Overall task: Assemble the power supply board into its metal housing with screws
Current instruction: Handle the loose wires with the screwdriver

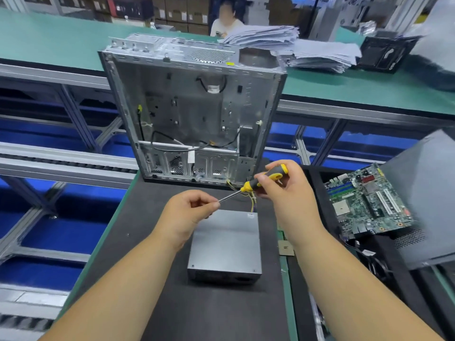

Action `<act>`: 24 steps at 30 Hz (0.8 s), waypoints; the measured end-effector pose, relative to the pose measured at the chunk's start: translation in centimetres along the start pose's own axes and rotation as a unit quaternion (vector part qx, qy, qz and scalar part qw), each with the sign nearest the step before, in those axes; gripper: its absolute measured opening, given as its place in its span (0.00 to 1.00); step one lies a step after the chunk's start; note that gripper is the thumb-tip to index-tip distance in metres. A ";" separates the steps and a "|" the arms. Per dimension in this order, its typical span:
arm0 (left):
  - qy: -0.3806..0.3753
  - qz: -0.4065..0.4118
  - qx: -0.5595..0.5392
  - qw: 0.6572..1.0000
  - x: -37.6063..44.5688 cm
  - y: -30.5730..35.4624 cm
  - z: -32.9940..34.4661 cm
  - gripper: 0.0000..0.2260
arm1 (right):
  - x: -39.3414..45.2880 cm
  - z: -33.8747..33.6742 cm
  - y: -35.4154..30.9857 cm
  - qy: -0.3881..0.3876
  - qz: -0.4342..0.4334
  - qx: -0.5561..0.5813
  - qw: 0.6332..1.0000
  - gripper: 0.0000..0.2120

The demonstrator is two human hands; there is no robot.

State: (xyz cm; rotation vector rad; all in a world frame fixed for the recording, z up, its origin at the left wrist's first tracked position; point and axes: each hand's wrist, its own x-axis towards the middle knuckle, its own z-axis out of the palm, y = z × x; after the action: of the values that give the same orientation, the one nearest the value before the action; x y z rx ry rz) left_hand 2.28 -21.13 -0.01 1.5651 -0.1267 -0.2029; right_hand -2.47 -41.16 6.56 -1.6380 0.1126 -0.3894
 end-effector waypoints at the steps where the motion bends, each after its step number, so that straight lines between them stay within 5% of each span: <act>1: 0.003 0.004 -0.007 1.000 0.0 0.2 0.8 0.08 | 0.2 -0.7 0.0 0.010 0.001 -0.003 1.000 0.06; 9: -0.045 0.005 -0.044 0.998 1.5 0.9 6.5 0.14 | 2.6 -5.4 0.4 0.025 -0.018 -0.010 0.999 0.07; 12: -0.054 0.026 0.138 0.989 2.5 -0.4 6.8 0.16 | 3.6 -6.2 0.7 0.012 -0.039 -0.091 0.995 0.08; 16: -0.112 0.086 0.386 0.911 3.7 -1.9 7.5 0.16 | 4.4 -6.3 1.2 -0.036 -0.041 -0.221 0.974 0.09; 19: -0.119 0.098 0.427 0.891 4.4 -2.6 8.2 0.15 | 4.6 -5.7 1.6 -0.071 -0.031 -0.300 0.951 0.10; 24: -0.088 0.080 0.397 0.910 4.6 -3.6 8.2 0.10 | 4.9 -4.8 2.0 -0.110 -0.039 -0.353 0.928 0.11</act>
State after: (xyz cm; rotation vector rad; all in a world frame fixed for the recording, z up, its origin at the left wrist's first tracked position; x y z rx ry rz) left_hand 4.88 -30.11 -3.75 2.3334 -0.5310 -0.1693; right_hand 0.85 -47.43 5.81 -2.3940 0.0155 -0.2285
